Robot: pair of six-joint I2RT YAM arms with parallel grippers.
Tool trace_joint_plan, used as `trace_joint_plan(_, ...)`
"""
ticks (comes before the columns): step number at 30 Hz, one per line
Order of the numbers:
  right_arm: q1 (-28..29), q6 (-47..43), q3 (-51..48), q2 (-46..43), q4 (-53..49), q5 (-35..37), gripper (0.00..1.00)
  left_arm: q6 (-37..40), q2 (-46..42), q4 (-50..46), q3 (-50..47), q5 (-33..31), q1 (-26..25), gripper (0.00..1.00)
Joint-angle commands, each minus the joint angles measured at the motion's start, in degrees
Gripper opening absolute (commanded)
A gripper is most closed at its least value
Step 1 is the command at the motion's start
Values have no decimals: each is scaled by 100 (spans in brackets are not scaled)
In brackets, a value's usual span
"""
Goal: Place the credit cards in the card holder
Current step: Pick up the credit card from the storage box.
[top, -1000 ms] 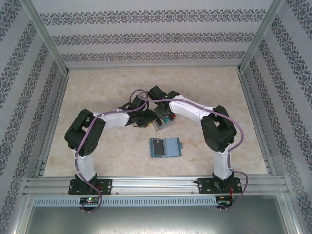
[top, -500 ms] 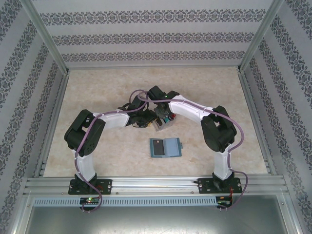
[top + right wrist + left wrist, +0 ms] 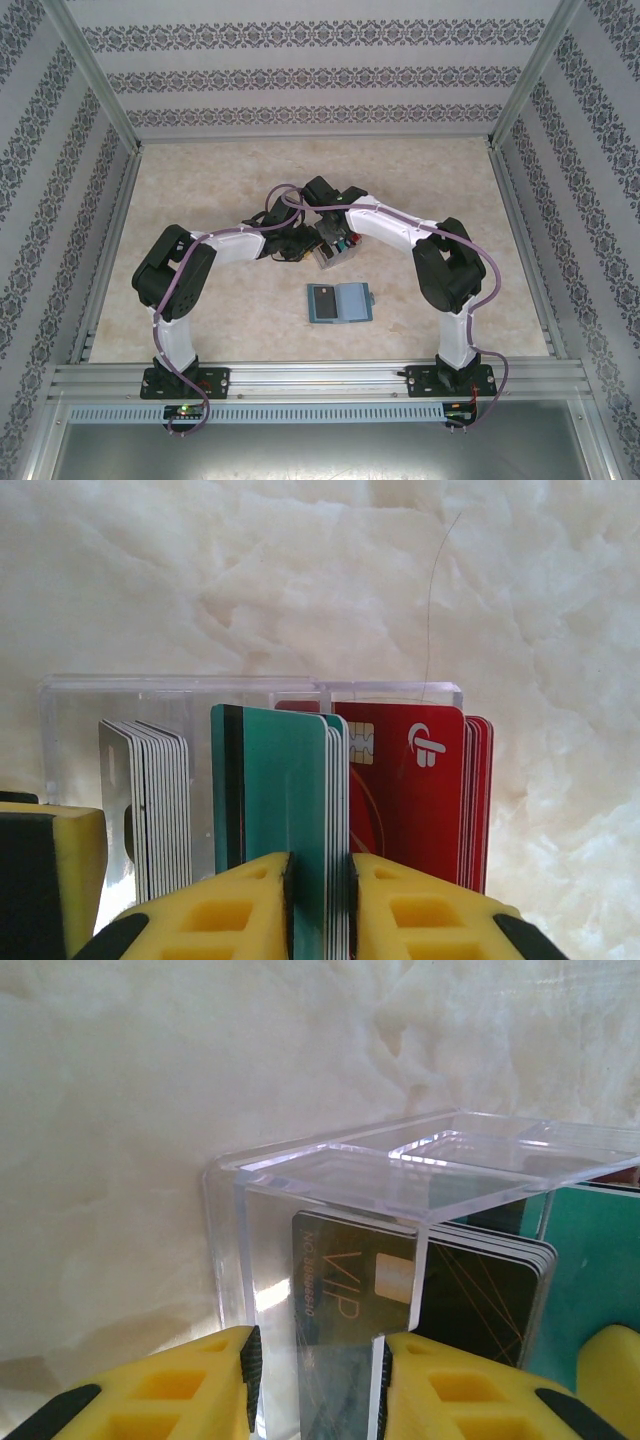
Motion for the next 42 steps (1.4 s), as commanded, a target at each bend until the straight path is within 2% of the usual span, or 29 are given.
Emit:
trace_joint_plan(1,-51,-56,74,-212,-160,318,20,10,-105,-294,-131,-69,59,37)
trace_joint_plan(4,-69,-53,74,-212,-162,364,20,22,-105,-303,-134,-56,59,36)
trace_joint_plan(6,-81,-52,74,-220,-166,322,15,24,-102,-316,-129,-54,59,36)
trace_joint_plan(12,-99,-68,65,-243,-179,303,14,5,-77,-264,-160,-44,59,36)
trace_joint_plan(15,-101,-68,73,-264,-171,211,3,3,-57,-290,-148,-59,55,36)
trace_joint_plan(19,-99,-10,127,-370,-243,81,4,22,-58,-280,-128,-34,59,36)
trace_joint_plan(21,-122,71,111,-512,-237,-100,0,28,-77,-289,-127,-42,57,36)
trace_joint_plan(32,-466,950,-402,-1481,158,-1916,0,106,-254,-17,-76,94,59,40)
trace_joint_plan(42,-1093,2978,-2304,-3092,2035,-3230,0,232,-952,261,-147,193,51,53)
